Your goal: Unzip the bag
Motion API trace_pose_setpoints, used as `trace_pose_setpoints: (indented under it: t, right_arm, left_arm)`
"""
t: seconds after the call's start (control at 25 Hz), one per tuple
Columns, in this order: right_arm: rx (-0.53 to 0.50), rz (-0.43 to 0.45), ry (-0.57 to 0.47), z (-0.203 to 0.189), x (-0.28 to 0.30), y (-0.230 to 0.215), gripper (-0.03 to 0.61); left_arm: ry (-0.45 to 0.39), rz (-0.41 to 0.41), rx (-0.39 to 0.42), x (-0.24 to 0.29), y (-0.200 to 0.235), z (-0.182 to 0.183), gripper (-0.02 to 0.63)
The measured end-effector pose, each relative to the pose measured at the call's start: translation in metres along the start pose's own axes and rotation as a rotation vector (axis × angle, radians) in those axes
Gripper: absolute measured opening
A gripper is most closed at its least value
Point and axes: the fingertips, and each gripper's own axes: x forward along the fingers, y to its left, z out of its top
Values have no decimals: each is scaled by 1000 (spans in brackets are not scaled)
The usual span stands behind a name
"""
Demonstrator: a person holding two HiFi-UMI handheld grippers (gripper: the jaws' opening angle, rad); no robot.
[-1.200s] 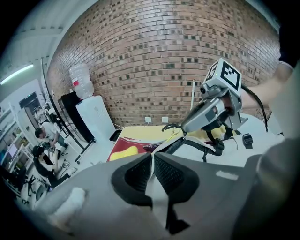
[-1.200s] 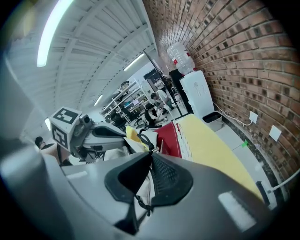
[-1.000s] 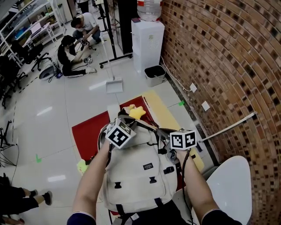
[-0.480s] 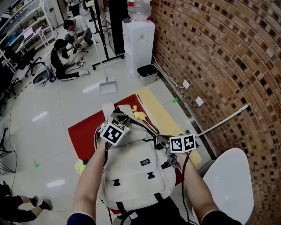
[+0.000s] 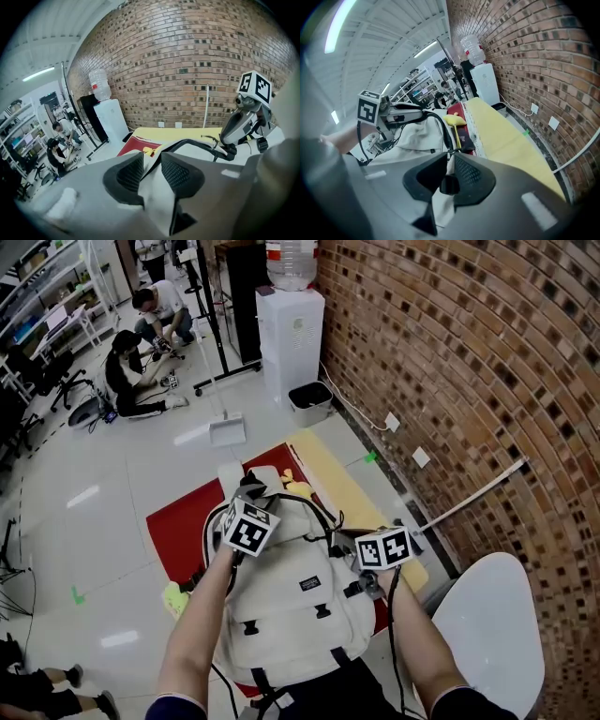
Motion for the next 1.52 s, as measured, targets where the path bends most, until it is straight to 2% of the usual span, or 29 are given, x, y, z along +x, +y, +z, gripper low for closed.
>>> trace_pose_setpoints:
  t: [0.08,0.28,0.48,0.6,0.68,0.84,1.08,1.28,1.52]
  right_arm:
    - [-6,-10,-21,6,-7,-1,86]
    - [-63,11,-141,51,-24,16,71]
    - [-211,61,-280,100,-35,76,32]
    - [-274,86,-361,121,-40,109,6]
    - [-298,109,-397,129,-40,128,6]
    - [-353,161,-442,130,-36,167,6]
    - [-432,247,-470,110,-40,216,5]
    - [-436,285,-508,103,-52,237,5]
    - [-448,290,-518,99,-56,246,5]
  left_arm:
    - [-23,17,-23,-8,5,3,121]
    - [-102,50,-42,-35,10,20,120]
    - [-186,92,-109,-78,11,30,118]
    - [-225,137,-159,-105,16,28,64]
    - [-236,160,-191,-117,16,21,61]
    - [-274,188,-265,-143,14,9,10]
    - [-319,171,-341,-179,-4,-1,3]
    - [-351,166,-363,-198,-19,-1,3]
    - [-363,150,-367,-204,-28,-1,3]
